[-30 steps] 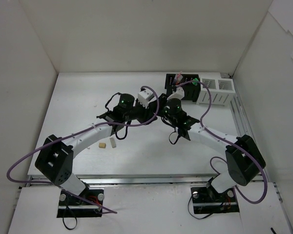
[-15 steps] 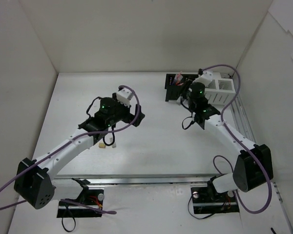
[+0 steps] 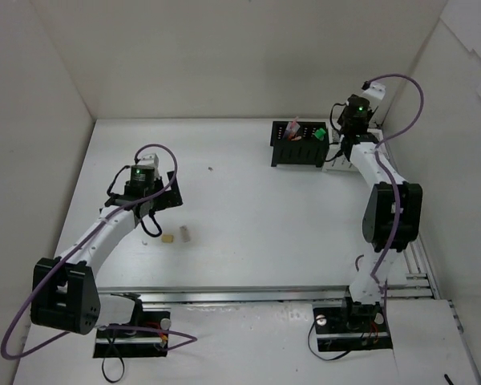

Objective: Sort the stationery into containers
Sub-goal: Place the stationery in the storage box.

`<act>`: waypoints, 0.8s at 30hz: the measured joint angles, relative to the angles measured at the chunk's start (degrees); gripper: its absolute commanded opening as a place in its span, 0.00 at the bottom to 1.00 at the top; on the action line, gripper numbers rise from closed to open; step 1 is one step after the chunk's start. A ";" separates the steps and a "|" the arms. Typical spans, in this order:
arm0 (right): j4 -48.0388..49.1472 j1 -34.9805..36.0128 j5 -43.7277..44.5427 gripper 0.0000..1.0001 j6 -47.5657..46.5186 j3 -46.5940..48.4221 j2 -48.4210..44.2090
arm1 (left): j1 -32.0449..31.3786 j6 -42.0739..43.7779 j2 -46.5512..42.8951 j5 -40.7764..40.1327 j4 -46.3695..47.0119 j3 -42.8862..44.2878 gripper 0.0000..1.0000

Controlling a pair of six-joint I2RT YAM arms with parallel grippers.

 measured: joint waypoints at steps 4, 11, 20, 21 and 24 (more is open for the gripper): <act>-1.31 0.24 0.09 0.31 -2.12 4.50 8.20 | 1.22 -1.44 3.41 0.02 -2.47 0.00 0.99; -2.93 0.37 1.42 0.69 -3.80 7.82 13.51 | 1.73 -2.73 3.23 0.26 -3.91 -0.83 1.00; -4.94 1.42 3.93 0.57 -5.66 6.78 10.58 | 1.75 -2.78 2.45 2.32 -3.54 -2.58 0.99; -5.29 1.46 3.98 0.57 -5.75 6.67 9.86 | 1.77 -2.78 2.32 2.47 -3.54 -2.95 0.99; -5.68 1.73 3.98 0.59 -5.75 6.75 8.00 | 1.77 -2.80 1.44 3.02 -3.50 -4.09 0.99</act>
